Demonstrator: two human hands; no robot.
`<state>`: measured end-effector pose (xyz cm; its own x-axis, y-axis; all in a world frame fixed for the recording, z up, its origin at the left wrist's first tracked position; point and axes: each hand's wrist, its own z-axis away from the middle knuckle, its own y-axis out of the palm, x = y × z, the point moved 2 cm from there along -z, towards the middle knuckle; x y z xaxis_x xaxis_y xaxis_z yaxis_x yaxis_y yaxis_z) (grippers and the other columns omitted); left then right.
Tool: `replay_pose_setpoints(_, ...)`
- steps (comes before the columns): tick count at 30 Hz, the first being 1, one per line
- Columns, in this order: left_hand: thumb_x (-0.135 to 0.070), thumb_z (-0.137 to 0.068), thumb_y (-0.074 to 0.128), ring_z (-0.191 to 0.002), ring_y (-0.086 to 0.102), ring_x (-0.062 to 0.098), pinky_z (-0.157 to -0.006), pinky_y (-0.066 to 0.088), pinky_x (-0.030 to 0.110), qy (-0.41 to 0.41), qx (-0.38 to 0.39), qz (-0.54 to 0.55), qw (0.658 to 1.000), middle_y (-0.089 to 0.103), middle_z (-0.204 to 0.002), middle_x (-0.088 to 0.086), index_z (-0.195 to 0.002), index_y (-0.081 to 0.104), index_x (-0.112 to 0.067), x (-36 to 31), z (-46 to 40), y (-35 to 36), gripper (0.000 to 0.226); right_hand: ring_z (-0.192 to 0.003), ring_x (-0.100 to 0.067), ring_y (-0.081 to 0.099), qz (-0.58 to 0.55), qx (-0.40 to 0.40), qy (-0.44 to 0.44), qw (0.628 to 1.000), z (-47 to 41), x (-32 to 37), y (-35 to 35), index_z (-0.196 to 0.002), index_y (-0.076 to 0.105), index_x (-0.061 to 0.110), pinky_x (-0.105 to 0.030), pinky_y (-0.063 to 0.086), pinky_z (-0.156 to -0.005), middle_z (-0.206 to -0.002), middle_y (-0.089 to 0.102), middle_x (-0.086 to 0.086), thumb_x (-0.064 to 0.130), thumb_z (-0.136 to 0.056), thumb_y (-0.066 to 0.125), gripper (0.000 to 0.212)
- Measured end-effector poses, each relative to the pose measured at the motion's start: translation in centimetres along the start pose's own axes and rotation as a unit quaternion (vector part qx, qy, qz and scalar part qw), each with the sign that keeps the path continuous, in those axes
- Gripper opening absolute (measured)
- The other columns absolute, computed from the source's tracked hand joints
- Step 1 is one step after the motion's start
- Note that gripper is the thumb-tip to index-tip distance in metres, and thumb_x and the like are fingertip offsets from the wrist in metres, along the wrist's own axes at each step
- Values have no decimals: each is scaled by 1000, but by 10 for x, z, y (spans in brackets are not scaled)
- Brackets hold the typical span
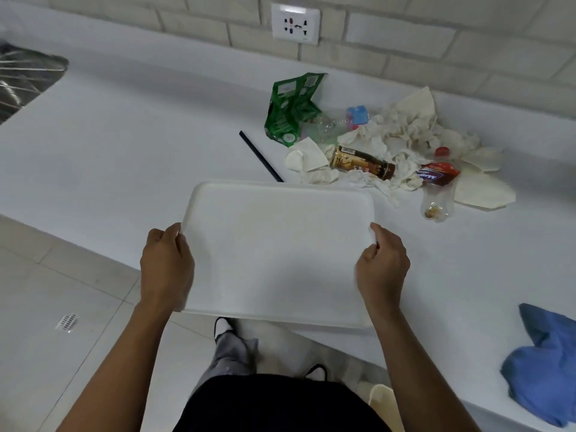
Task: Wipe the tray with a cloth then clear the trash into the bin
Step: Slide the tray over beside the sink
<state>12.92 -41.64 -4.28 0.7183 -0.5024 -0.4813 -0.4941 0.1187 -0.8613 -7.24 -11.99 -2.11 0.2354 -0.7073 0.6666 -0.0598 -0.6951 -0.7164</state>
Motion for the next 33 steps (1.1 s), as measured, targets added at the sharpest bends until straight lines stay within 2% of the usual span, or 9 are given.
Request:
replay_pose_setpoints(5,-12,-100,43,-74,49,24,-72,38,33,-21,-15,8,1000,56,-106,16,-124,62,-13,54,-62,-16,31,-117,-27,58,1,14,-19,1000,-4,64,55,-128,62,7,-27,43,-94,-127,63,-11,-8,-91,50,42)
replay_pose_setpoints(11,-18,-100,42,-72,44,19,-69,40,33,8,-23,-14,1000,56,-105,13,-124,62,-17,118,-156,-36,31,-118,-27,55,-8,29,-14,999,5,137,124,-128,62,7,-23,38,-95,-127,58,-12,-11,-88,49,45)
replay_pose_setpoints(16,-14,-98,44,-80,57,37,-68,40,35,27,-9,-43,999,56,-102,17,-121,65,-14,161,-226,-47,31,-115,-27,54,-26,42,8,999,19,182,181,-127,62,7,-13,30,-89,-127,54,-11,-12,-88,48,46)
replay_pose_setpoints(21,-9,-98,46,-87,59,39,-73,45,38,52,10,-34,998,56,-100,18,-119,67,-9,182,-265,-38,30,-113,-28,51,-30,23,39,999,24,204,221,-125,62,5,1,21,-85,-124,53,-10,-16,-86,47,47)
replay_pose_setpoints(23,-9,-98,46,-90,60,37,-76,48,40,61,16,-23,998,57,-103,17,-123,67,-10,185,-277,-31,33,-112,-29,50,-28,19,51,998,23,208,233,-126,62,5,-1,22,-85,-123,53,-11,-17,-85,46,49)
replay_pose_setpoints(27,-12,-100,45,-102,59,34,-91,50,42,71,21,-2,997,56,-114,15,-131,63,-10,184,-307,-18,36,-113,-28,47,-14,7,56,998,10,219,249,-126,62,7,-12,31,-86,-128,51,-10,-19,-81,44,55)
replay_pose_setpoints(29,-12,-99,45,-103,59,34,-93,49,41,75,18,4,997,57,-115,15,-130,64,-10,183,-327,-12,37,-112,-28,47,-14,-1,50,999,-1,226,257,-124,63,7,-20,37,-89,-128,51,-10,-19,-79,42,56)
replay_pose_setpoints(33,-9,-97,46,-100,61,36,-93,48,38,100,10,4,995,59,-114,18,-129,66,-9,176,-373,-1,37,-113,-29,46,-14,-5,52,999,-28,242,282,-123,64,6,-11,29,-90,-129,51,-12,-18,-79,41,55)
